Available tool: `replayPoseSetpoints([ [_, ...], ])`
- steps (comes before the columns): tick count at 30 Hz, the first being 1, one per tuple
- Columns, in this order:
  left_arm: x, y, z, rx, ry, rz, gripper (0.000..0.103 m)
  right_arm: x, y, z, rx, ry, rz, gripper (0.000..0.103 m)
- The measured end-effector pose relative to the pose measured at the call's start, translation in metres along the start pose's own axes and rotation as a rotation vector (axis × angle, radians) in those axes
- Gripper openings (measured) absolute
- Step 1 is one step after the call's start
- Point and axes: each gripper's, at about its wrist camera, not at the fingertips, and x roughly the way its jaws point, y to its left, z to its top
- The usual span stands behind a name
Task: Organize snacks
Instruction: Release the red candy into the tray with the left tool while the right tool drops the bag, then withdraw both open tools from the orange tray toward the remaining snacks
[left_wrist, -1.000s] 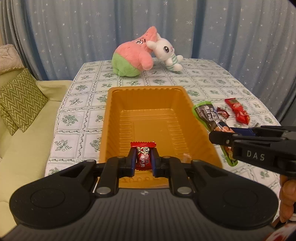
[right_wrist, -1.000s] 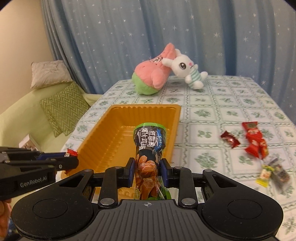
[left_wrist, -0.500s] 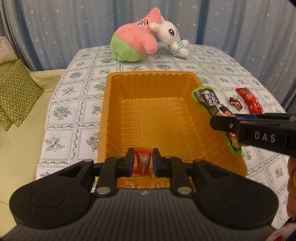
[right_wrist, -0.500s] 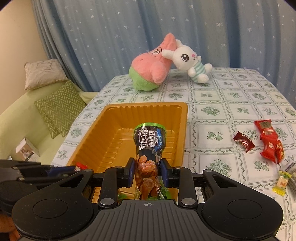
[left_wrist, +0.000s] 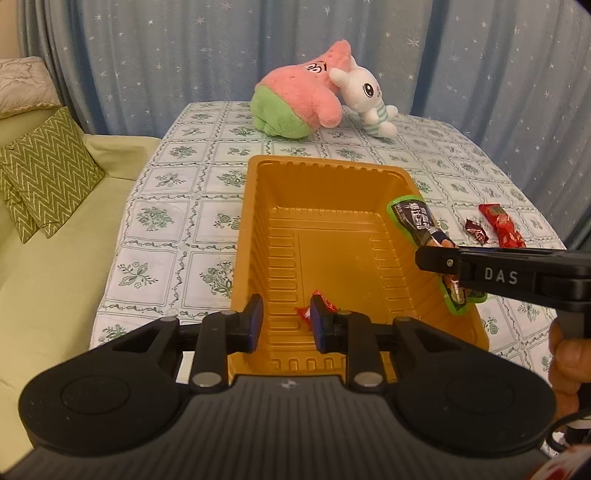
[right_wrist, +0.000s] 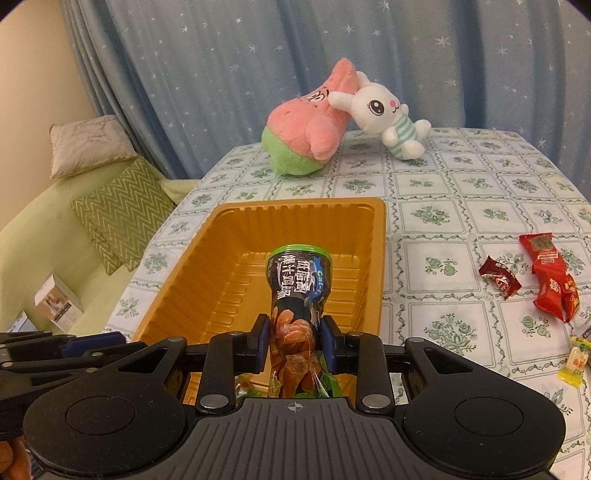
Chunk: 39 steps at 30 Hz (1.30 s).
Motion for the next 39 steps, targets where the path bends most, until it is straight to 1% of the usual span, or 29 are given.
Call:
replayPoseSetpoints([
  [3,-0.003,0.002,0.0,-0.008,-0.003,-0.001,0.024,0.003,0.002,0.003,0.011,0.0,0.002,0.03],
  [6,-0.006,0.002,-0.001,-0.024,-0.001,0.0,0.025,0.009,0.002,0.008,0.046,0.016,0.035,0.03],
  [9,-0.01,0.0,-0.003,-0.028,-0.003,0.006,0.027,0.009,0.003,0.011,0.039,0.029,0.051,0.032],
  [10,-0.012,-0.001,-0.003,-0.027,-0.005,0.006,0.028,0.006,0.003,0.01,0.034,0.025,0.05,0.042],
  [11,-0.014,-0.002,-0.004,-0.026,-0.006,0.006,0.029,0.002,0.001,0.008,0.035,0.019,0.046,0.053],
  [12,-0.016,-0.004,-0.005,-0.025,-0.009,0.007,0.029,-0.003,0.0,0.005,0.041,0.014,0.042,0.056],
  [15,-0.024,-0.01,-0.007,-0.034,-0.015,0.004,0.032,-0.019,-0.011,-0.003,0.069,0.012,0.032,0.057],
  [17,-0.029,-0.016,-0.008,-0.039,-0.023,-0.003,0.036,-0.032,-0.019,-0.011,0.077,0.013,0.021,0.057],
  [18,-0.033,-0.021,-0.01,-0.039,-0.026,-0.007,0.037,-0.04,-0.024,-0.016,0.078,0.01,0.01,0.057],
  [20,-0.039,-0.031,-0.013,-0.035,-0.032,-0.016,0.045,-0.055,-0.034,-0.026,0.081,0.005,-0.015,0.057],
  [24,-0.051,-0.054,-0.021,-0.036,-0.035,-0.042,0.049,-0.083,-0.056,-0.044,0.093,0.006,-0.08,0.058],
  [27,-0.058,-0.074,-0.026,-0.031,-0.038,-0.062,0.053,-0.102,-0.071,-0.055,0.092,0.013,-0.123,0.063],
  [29,-0.063,-0.087,-0.03,-0.025,-0.042,-0.079,0.057,-0.116,-0.08,-0.062,0.083,0.011,-0.148,0.065],
  [34,-0.07,-0.119,-0.041,-0.029,-0.033,-0.119,0.059,-0.145,-0.096,-0.077,0.048,0.01,-0.228,0.069],
  [36,-0.073,-0.131,-0.046,-0.02,-0.028,-0.129,0.061,-0.155,-0.104,-0.081,0.048,0.006,-0.247,0.07],
  [39,-0.075,-0.146,-0.051,-0.005,-0.017,-0.147,0.062,-0.168,-0.116,-0.087,0.063,-0.001,-0.266,0.071],
])
